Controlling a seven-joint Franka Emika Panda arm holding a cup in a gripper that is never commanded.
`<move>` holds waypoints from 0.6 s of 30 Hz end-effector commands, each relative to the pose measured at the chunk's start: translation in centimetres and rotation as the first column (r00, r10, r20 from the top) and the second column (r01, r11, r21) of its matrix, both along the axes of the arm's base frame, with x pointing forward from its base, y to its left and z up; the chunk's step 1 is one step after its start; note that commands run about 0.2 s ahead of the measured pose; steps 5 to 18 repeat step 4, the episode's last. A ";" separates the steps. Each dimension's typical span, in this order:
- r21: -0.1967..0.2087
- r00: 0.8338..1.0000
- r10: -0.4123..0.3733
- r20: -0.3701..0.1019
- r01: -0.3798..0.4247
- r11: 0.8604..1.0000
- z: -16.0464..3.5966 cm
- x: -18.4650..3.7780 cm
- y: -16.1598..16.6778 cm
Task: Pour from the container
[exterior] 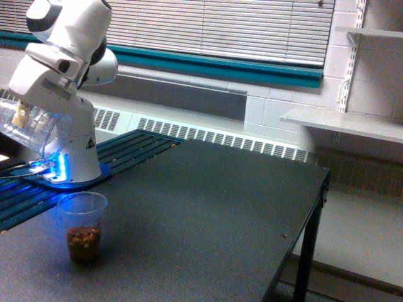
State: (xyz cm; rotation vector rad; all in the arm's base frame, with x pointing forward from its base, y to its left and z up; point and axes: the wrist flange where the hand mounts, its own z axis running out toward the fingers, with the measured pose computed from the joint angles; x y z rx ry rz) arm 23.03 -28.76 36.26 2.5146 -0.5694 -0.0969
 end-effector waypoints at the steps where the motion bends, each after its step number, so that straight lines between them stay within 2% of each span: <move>1: 0.005 1.000 0.015 -0.009 -0.015 1.000 0.3 0.3 0.2; 18: 0.011 1.000 0.014 -0.006 -0.014 1.000 0.2 0.4 0.2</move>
